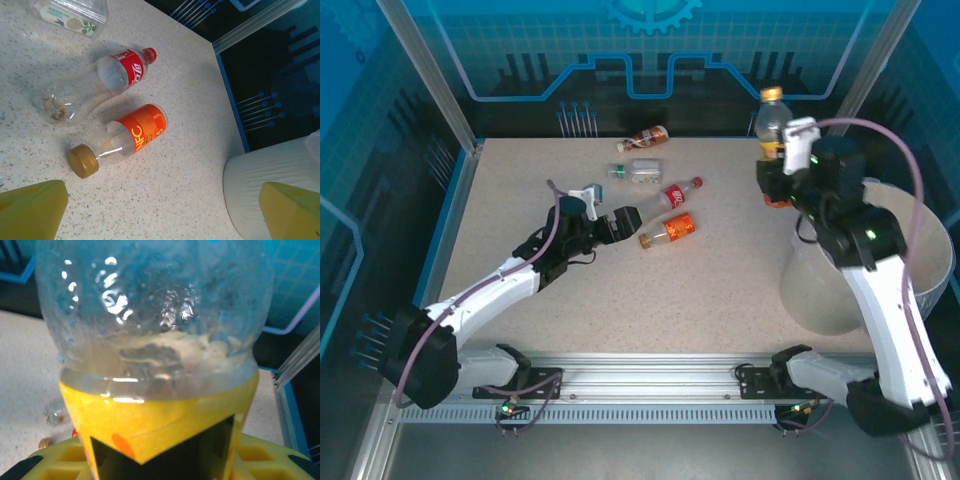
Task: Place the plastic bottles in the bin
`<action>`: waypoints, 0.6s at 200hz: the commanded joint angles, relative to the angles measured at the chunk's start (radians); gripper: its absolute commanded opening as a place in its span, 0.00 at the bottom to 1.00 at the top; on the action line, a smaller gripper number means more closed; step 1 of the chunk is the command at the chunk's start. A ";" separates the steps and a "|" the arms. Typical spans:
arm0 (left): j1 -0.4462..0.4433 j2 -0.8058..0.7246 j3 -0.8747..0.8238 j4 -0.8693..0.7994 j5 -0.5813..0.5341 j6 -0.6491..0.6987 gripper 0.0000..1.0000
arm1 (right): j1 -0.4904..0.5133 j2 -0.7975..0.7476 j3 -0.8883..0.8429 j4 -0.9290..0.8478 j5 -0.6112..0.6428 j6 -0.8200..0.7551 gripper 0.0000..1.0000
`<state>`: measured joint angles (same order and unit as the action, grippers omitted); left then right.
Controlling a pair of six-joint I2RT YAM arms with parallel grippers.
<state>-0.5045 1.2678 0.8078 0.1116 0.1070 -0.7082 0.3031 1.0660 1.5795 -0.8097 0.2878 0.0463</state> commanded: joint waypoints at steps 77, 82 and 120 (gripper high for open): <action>-0.024 0.090 0.090 0.048 0.068 -0.014 0.99 | -0.188 -0.264 -0.158 0.032 0.431 0.028 0.41; -0.023 0.092 0.092 0.047 0.071 -0.013 0.99 | -0.210 -0.262 -0.168 0.033 0.423 0.030 0.41; -0.022 0.101 0.134 -0.016 0.086 0.014 0.99 | -0.466 -0.215 -0.161 -0.070 0.201 0.063 0.42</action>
<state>-0.5220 1.3643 0.8845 0.1291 0.1623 -0.7082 -0.0330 0.8307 1.4048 -0.8223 0.5926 0.0803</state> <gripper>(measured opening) 0.989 0.421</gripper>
